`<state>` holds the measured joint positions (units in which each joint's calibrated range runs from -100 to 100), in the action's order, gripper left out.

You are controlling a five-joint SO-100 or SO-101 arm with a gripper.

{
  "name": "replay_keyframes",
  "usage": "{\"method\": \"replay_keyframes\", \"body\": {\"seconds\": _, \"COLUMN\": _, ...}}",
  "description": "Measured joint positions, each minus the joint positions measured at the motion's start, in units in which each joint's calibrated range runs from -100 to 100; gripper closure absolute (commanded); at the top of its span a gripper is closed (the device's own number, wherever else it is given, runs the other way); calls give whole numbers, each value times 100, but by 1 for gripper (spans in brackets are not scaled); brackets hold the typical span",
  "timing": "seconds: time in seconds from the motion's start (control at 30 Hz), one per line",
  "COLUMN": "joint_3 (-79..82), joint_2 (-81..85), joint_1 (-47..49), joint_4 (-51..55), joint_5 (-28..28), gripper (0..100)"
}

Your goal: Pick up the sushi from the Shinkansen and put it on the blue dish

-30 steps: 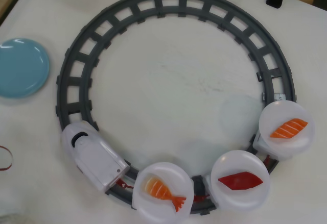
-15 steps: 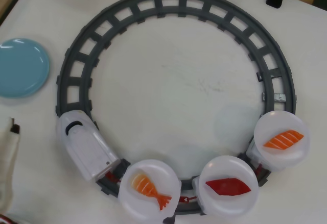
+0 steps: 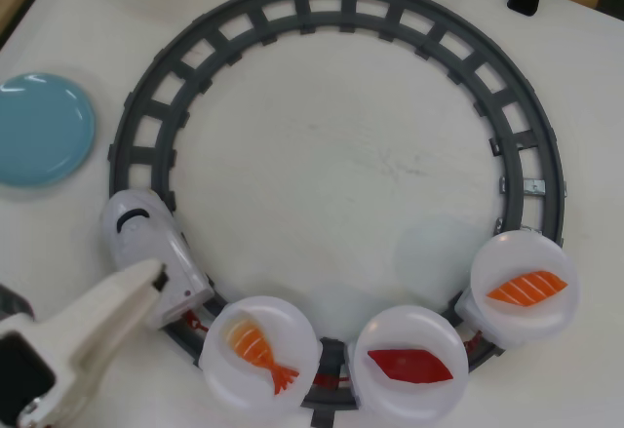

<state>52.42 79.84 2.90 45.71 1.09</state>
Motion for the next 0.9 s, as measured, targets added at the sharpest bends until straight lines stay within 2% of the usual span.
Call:
{"method": "replay_keyframes", "body": {"seconds": 0.23, "joint_3": -1473, "joint_2": -2311, "joint_1": -1177, "joint_4": -17, "joint_5": 0, "gripper": 89}}
{"method": "replay_keyframes", "body": {"seconds": 0.37, "joint_3": -1812, "joint_2": -2927, "joint_1": -1700, "joint_4": 378, "joint_5": 0, "gripper": 89}}
{"method": "replay_keyframes", "body": {"seconds": 0.53, "joint_3": -1894, "joint_2": -3037, "joint_1": -1831, "joint_4": 1042, "joint_5": 0, "gripper": 89}}
{"method": "replay_keyframes", "body": {"seconds": 0.9, "joint_3": -1830, "joint_2": -3518, "joint_1": -1855, "joint_4": 1101, "joint_5": 0, "gripper": 89}}
